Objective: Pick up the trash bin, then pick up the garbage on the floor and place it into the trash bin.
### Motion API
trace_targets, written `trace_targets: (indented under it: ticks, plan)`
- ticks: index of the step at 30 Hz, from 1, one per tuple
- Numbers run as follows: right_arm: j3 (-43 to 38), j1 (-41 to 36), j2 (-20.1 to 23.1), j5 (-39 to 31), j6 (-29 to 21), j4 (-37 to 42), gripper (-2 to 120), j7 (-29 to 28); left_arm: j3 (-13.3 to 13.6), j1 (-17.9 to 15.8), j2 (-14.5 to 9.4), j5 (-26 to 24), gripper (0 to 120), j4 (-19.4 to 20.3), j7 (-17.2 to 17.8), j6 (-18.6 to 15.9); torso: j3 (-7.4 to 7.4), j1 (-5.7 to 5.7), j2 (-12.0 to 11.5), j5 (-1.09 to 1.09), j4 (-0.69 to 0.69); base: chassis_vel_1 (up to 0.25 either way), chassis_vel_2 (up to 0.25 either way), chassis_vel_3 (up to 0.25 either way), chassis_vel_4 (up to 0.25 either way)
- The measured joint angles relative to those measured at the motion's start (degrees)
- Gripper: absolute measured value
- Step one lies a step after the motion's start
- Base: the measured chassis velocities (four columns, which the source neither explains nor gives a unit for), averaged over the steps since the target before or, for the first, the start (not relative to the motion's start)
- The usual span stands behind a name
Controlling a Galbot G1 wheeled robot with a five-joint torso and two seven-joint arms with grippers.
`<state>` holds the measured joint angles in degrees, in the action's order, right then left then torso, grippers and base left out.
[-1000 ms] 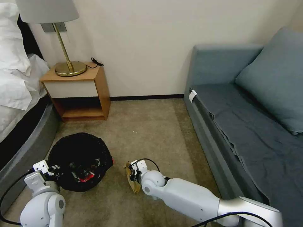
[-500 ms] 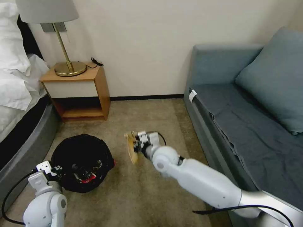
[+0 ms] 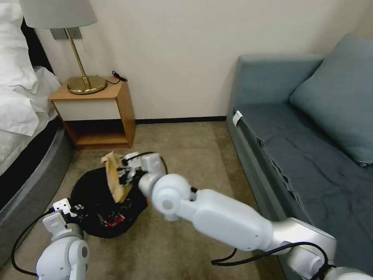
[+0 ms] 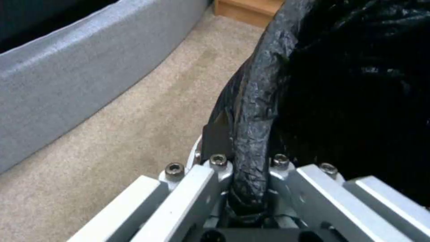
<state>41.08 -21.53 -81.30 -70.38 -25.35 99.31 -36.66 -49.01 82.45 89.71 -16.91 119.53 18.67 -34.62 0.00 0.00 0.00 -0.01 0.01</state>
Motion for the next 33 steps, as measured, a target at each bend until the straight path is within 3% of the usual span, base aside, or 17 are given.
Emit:
trace_targets:
  ticks: [6,16,19,20,23,24,26,33]
  plan:
    - [3.14,-1.62,-0.73,2.06,0.76,-0.16,2,-0.02,0.05,-0.03,0.37,-0.02,2,0.3,0.01,-0.04,0.0,0.0,0.0,0.0,0.0,0.0,0.0,0.0,0.0]
    - [2.89,-2.87,0.8,3.97,1.13,1.17,38,0.74,0.14,-0.11,0.68,-1.35,2,0.66,0.65,-0.48,0.0,0.0,0.0,0.01,-0.01,0.0,0.0,0.0,0.0]
    - [1.18,-2.51,2.0,4.98,1.41,2.6,53,0.84,0.23,-0.15,0.58,-6.33,2,0.84,3.57,-1.79,0.0,0.0,0.0,0.02,-0.01,0.0,0.0,0.0,0.0]
    - [1.18,-2.51,2.0,4.98,1.41,2.6,53,0.84,0.23,-0.15,0.58,-6.33,2,0.84,3.57,-1.79,0.0,0.0,0.0,0.02,-0.01,0.0,0.0,0.0,0.0]
    - [-0.9,-1.93,3.65,5.18,1.53,4.35,66,0.96,0.18,-0.83,-0.01,-17.74,2,0.97,10.26,-4.14,0.0,0.0,0.0,0.01,-0.01,0.0,0.0,0.0,0.0]
    - [-0.9,-1.93,3.65,5.18,1.53,4.35,66,0.96,0.18,-0.83,-0.01,-17.74,2,0.97,10.26,-4.14,0.0,0.0,0.0,0.01,-0.01,0.0,0.0,0.0,0.0]
    - [-2.19,-1.99,4.56,5.3,1.56,5.32,79,1.05,-0.16,-1.34,-0.47,-24.93,2,0.2,14.73,-5.09,0.0,0.0,0.0,0.02,-0.01,0.0,0.0,0.0,0.0]
    - [-4.38,-3.47,5.67,6.34,1.77,6.21,99,1.42,-0.77,-2.42,-1.24,-32.94,2,-2.28,21.45,-6.37,0.0,0.0,0.0,0.01,-0.01,0.0,0.0,0.0,0.0]
